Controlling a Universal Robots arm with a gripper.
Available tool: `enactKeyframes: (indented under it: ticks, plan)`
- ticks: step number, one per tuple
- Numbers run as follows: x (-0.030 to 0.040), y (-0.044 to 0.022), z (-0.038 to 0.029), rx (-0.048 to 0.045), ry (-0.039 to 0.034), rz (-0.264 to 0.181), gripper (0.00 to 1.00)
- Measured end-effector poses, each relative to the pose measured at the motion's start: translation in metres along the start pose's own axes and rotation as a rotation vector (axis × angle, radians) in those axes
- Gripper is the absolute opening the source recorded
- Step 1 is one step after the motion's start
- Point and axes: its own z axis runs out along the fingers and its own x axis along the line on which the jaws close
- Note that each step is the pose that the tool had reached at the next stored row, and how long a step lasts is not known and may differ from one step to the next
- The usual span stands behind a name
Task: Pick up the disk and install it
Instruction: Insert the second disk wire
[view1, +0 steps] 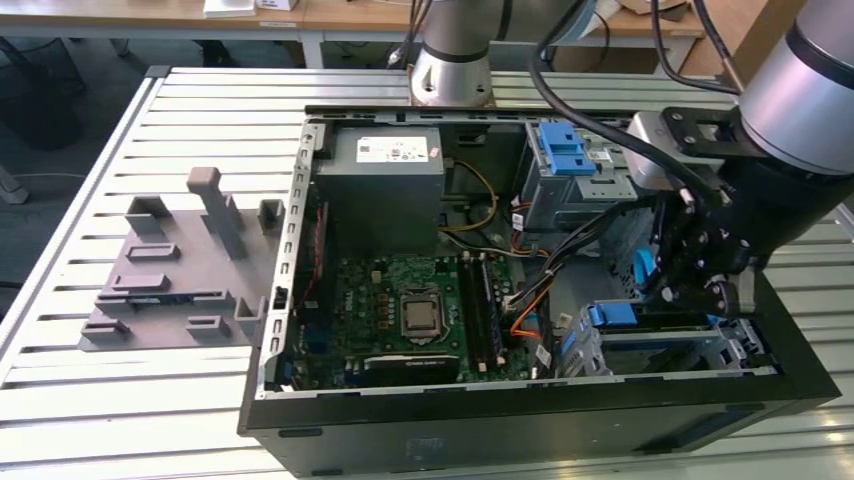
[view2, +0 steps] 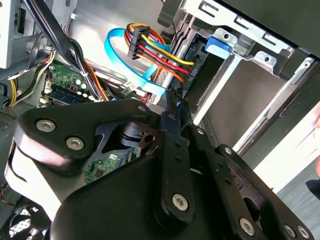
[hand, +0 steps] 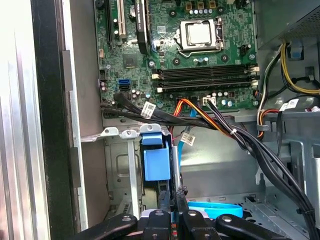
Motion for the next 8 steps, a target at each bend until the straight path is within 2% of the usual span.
enactKeyframes:
  ticks: [8]
  plan:
    - [0.0008, -0.0012, 0.0021, 0.0, 0.0001, 0.003, 0.16]
